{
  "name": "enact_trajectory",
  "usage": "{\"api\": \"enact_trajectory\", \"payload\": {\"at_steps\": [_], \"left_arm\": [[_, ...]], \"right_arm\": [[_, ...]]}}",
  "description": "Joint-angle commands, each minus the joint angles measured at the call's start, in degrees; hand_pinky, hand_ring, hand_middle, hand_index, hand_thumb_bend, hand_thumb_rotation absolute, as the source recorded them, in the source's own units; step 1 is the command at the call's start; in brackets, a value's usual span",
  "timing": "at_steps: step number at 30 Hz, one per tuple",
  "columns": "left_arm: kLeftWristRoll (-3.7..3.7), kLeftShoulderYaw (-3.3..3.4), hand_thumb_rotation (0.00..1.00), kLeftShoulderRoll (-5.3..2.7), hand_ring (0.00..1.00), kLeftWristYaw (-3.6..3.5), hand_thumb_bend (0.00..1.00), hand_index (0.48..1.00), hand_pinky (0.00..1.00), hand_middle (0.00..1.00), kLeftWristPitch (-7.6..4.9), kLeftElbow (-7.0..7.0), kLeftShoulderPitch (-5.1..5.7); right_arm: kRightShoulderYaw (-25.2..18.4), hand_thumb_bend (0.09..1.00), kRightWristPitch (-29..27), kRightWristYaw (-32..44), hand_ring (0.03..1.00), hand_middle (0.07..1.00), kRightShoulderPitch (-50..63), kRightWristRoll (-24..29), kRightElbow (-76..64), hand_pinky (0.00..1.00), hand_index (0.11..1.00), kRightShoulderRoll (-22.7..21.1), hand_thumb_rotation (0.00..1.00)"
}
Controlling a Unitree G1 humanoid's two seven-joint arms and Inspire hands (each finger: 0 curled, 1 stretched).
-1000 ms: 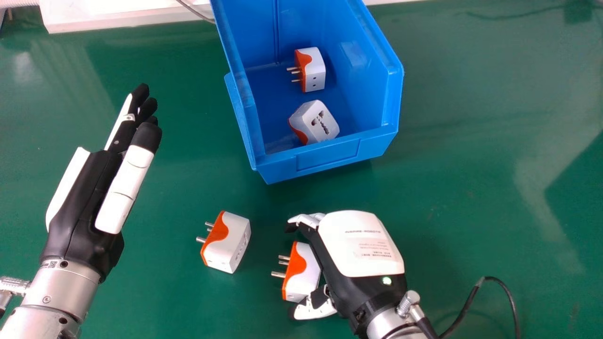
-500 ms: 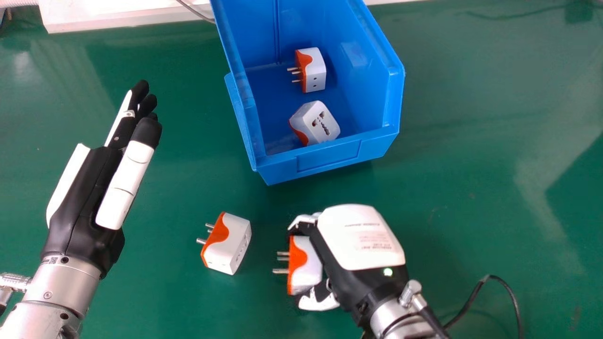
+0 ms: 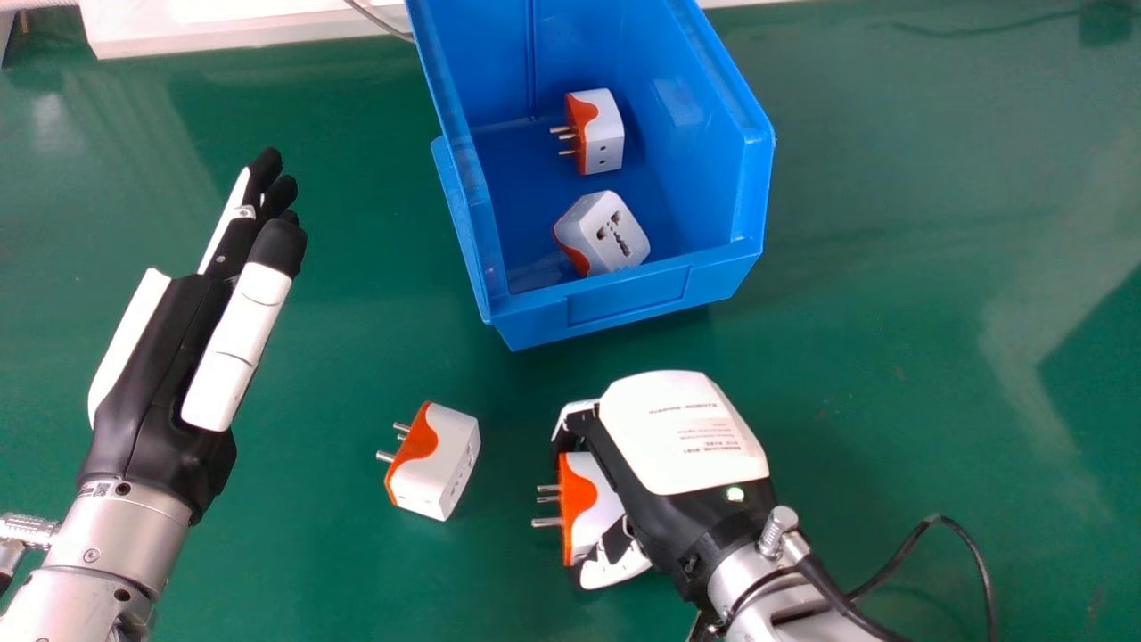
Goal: Pick all objects and put in blue box
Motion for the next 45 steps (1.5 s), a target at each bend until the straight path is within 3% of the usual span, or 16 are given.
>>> {"api": "enact_trajectory", "payload": {"at_steps": [1, 6, 15, 30, 34, 38, 45], "left_arm": [[-0.04, 0.07, 0.96, 0.62, 1.0, 0.14, 0.84, 1.0, 0.98, 1.0, -0.06, -2.02, -0.4], [-0.13, 0.17, 0.96, 0.67, 1.0, -0.05, 0.84, 1.0, 0.98, 1.0, -0.44, -1.38, -0.53], [-0.06, 0.15, 0.96, 0.78, 1.0, -0.01, 0.83, 1.0, 0.98, 1.0, -0.2, -1.8, -0.44], [0.21, 0.11, 0.96, 0.77, 1.0, 0.3, 0.83, 1.0, 0.98, 1.0, -0.16, -1.35, -0.92], [0.38, 0.04, 0.96, 0.83, 1.0, 0.31, 0.84, 1.0, 0.98, 1.0, -0.6, -0.23, -1.42], [0.46, -0.04, 0.96, 0.83, 1.0, 0.4, 0.84, 1.0, 0.98, 1.0, -0.58, 0.02, -1.6], [0.7, -0.23, 0.96, 0.65, 1.0, 0.44, 0.84, 1.0, 0.98, 1.0, -0.97, 0.63, -1.7]], "right_arm": [[-0.54, 0.492, 0.63, 1.05, 0.456, 0.561, 0.79, -0.64, -0.15, 0.36, 0.489, -0.94, 0.01], [-1.04, 0.493, 0.52, 0.35, 0.45, 0.556, 1.18, -0.16, -0.49, 0.36, 0.482, -0.58, 0.0], [-1.75, 0.495, 1.04, -0.47, 0.445, 0.55, 3.17, -0.02, -3.26, 0.35, 0.473, 0.49, 0.0], [-5.3, 0.495, 3.76, -2.19, 0.441, 0.543, 16.27, -1.89, -26.02, 0.34, 0.484, 3.98, 0.0], [-5.76, 0.495, 2.55, -3.37, 0.44, 0.541, 18.14, -2.94, -30.49, 0.34, 0.488, 4.78, 0.0], [-5.92, 0.495, 3.11, -1.32, 0.434, 0.538, 18.2, -6.36, -34.96, 0.34, 0.487, 6.62, 0.0], [-9.26, 0.495, -0.94, -2.53, 0.434, 0.538, 11.89, -2.22, -35.54, 0.34, 0.496, 8.14, 0.0]]}}
